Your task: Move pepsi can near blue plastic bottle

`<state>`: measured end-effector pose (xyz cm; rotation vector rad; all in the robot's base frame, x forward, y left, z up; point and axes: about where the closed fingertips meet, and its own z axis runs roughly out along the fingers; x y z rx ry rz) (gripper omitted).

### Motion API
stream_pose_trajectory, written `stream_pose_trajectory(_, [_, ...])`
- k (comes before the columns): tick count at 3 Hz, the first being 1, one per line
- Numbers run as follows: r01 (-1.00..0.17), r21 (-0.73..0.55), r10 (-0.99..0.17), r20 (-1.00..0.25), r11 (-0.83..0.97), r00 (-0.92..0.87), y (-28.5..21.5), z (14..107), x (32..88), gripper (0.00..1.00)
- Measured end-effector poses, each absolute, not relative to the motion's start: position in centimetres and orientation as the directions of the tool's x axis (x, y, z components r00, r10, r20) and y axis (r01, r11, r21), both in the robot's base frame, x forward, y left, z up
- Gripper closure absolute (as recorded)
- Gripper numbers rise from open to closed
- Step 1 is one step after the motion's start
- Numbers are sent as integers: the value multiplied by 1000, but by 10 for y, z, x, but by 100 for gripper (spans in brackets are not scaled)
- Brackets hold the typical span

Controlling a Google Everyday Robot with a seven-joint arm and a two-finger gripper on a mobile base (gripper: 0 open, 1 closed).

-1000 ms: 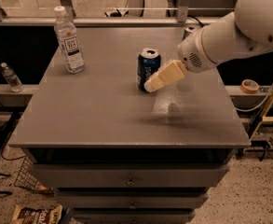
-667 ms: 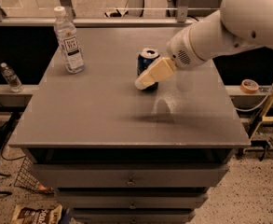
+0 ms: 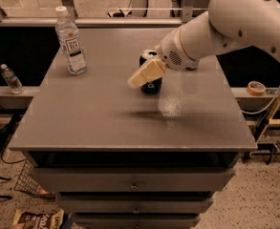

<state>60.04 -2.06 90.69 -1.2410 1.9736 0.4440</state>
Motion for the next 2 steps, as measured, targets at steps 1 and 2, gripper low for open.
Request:
stream_pose_trajectory(1, [-894,-65,-610,-752,444,-249,-10,895,605,48])
stream_pose_trajectory(2, [-905,-67,-610,-759,421,-227,-7,896,610,73])
